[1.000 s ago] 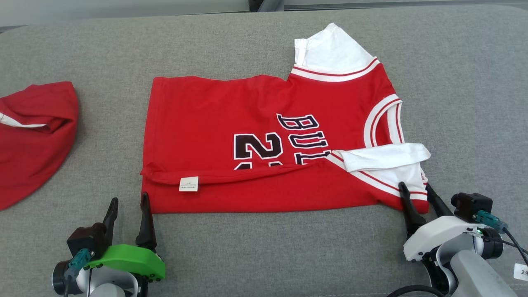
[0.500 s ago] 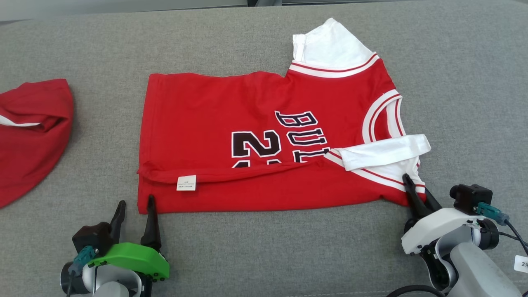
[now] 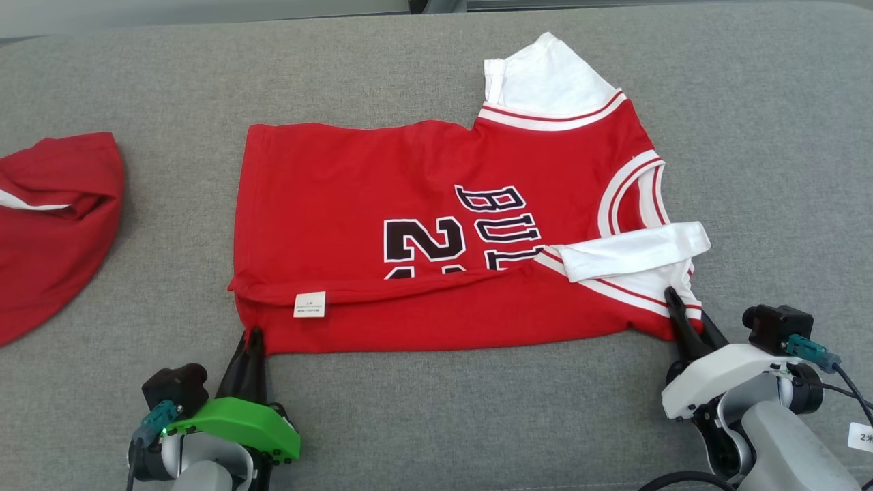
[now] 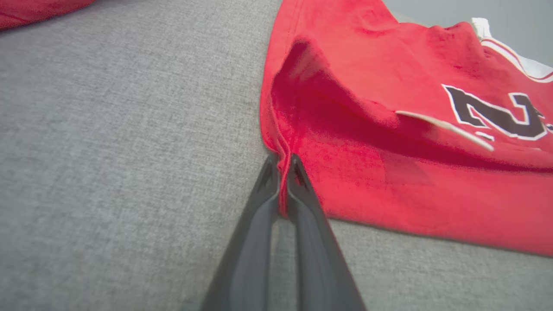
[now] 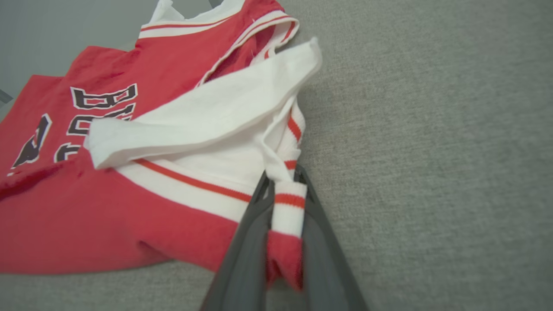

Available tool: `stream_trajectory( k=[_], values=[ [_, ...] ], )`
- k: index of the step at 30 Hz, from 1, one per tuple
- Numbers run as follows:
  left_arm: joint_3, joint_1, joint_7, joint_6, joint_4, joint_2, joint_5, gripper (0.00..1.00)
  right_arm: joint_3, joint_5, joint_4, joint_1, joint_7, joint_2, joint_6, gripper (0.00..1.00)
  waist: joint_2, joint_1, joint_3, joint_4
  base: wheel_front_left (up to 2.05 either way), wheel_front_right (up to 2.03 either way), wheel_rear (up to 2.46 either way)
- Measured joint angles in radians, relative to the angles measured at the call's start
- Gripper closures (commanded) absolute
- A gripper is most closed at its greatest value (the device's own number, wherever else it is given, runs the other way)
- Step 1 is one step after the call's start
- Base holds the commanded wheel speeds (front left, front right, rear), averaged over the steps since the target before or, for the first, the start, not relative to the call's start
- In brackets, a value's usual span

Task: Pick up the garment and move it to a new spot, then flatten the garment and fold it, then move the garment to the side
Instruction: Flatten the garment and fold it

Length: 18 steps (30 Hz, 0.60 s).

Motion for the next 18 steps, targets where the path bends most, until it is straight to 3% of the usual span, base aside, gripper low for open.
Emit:
stream_trajectory(
  k=[5,11,18],
  values=[
    [-0.04,0.001,0.001,-0.002,-0.045,-0.003,-0.049,1.0,0.001,0.017,0.004,-0.001,0.0,0.008,0.0,1.0,0.0,0.0,-0.014,0.008,0.0,0.0,0.0],
    [0.002,-0.023,0.001,-0.002,-0.128,0.002,-0.05,1.0,0.015,0.084,0.035,-0.07,0.001,-0.012,0.0,1.0,0.0,0.0,-0.04,0.015,0.0,0.0,0.0],
    [0.011,-0.054,0.001,-0.004,-0.119,0.016,-0.042,1.0,0.069,0.187,0.135,-0.161,0.055,-0.037,0.0,1.0,0.0,0.0,-0.091,0.017,0.0,0.0,0.0]
  ],
)
